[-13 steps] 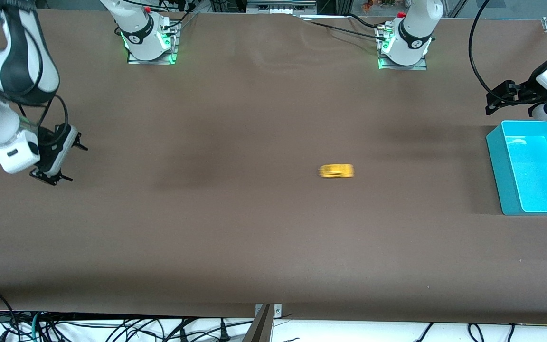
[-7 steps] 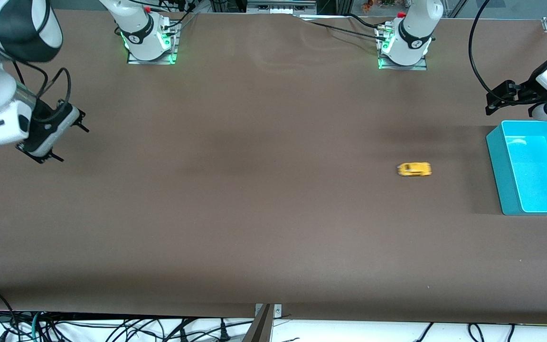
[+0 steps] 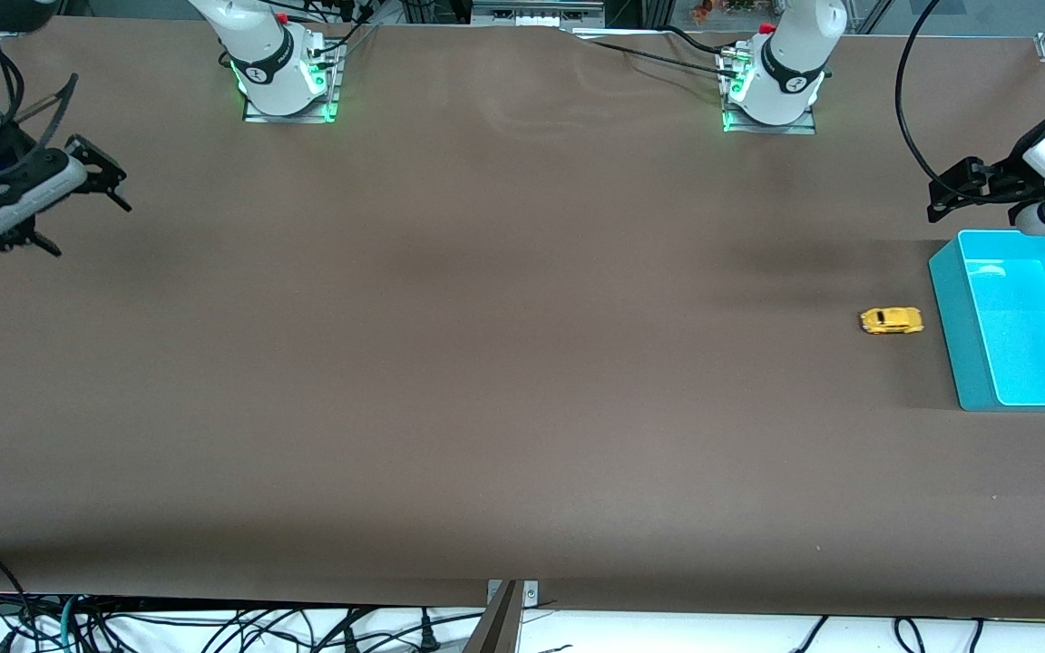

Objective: Wind and store yellow beetle car
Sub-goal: 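Move the left gripper down to the car beside the cyan bin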

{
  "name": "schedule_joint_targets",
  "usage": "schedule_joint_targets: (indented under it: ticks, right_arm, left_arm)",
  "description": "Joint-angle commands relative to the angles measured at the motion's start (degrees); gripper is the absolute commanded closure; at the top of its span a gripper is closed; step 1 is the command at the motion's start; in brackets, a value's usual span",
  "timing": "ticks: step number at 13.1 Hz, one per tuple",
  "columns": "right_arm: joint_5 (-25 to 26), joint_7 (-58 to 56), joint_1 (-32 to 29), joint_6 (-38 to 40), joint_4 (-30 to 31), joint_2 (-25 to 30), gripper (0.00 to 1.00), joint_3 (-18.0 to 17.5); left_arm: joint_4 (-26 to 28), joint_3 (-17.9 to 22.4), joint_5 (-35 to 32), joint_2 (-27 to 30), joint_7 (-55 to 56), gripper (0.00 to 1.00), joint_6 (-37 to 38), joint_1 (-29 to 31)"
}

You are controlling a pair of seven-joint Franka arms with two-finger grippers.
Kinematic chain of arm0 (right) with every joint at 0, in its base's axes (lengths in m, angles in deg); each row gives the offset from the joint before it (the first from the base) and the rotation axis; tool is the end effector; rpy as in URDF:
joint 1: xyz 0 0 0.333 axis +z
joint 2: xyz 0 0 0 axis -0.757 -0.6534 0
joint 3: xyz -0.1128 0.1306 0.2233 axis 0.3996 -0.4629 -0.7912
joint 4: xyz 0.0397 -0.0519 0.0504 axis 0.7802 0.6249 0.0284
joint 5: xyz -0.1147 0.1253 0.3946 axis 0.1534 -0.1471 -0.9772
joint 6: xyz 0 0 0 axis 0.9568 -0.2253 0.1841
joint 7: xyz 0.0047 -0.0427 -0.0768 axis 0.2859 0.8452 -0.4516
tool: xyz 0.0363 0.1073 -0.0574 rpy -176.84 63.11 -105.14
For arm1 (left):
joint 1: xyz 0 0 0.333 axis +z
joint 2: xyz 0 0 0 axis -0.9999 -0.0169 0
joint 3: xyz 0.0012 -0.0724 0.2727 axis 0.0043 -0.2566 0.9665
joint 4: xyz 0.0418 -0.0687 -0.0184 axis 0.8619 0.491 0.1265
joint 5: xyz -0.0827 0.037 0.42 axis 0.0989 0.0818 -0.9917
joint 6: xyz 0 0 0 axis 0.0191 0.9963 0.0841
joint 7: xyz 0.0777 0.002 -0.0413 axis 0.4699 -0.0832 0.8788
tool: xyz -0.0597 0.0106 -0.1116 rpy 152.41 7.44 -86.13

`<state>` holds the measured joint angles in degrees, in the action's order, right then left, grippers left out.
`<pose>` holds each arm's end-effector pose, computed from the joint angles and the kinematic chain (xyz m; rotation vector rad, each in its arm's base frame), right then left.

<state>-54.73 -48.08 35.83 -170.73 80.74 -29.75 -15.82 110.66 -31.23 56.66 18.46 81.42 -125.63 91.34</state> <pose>0.5684 0.0070 0.5214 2.9674 0.9950 0.0923 0.5724 0.0106 0.5308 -3.1000 0.0681 0.0944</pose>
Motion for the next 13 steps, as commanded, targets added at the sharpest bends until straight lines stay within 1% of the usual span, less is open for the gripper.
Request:
schedule_joint_targets:
  ticks: [1, 3, 5, 7, 9, 10, 13]
  right_arm:
    - [-0.25, 10.94, 2.03, 4.4, -1.23, 1.62, 0.0, 0.77]
    - [-0.25, 19.8, 2.99, 6.6, -1.23, 2.94, 0.0, 0.86]
    - [0.01, 31.22, 5.71, 6.87, -1.31, 3.82, 0.0, 1.21]
    - [0.19, 32.15, 5.72, 6.79, -1.66, 3.82, 0.0, 1.21]
    - [0.27, 32.06, 5.63, 6.79, -1.84, 3.56, 0.0, 1.3]
    - [0.27, 32.06, 5.63, 6.87, -2.8, 3.39, 0.0, 1.3]
    - [0.27, 32.06, 5.63, 7.22, -2.9, 3.21, 0.0, 1.3]
  left_arm:
    - [-2.07, -0.41, -0.64, -1.82, -0.26, 0.0, 1.92, 0.33]
    - [-2.15, -0.5, -0.2, -2.18, -0.35, 0.0, 4.9, 0.15]
    - [-2.15, -0.5, -0.2, -2.7, -0.53, 0.0, 5.09, 0.06]
    - [-2.15, -0.41, -0.2, -3.32, -2.01, 0.0, 5.0, 0.41]
    - [-1.98, -0.41, 0.07, -3.5, -6.13, 0.0, 5.0, 0.41]
    - [-1.98, -0.32, 0.07, -4.28, -10.33, 0.0, 4.91, 0.76]
    - [-1.45, -0.32, 0.16, -5.78, -27.37, 0.0, 4.82, 4.1]
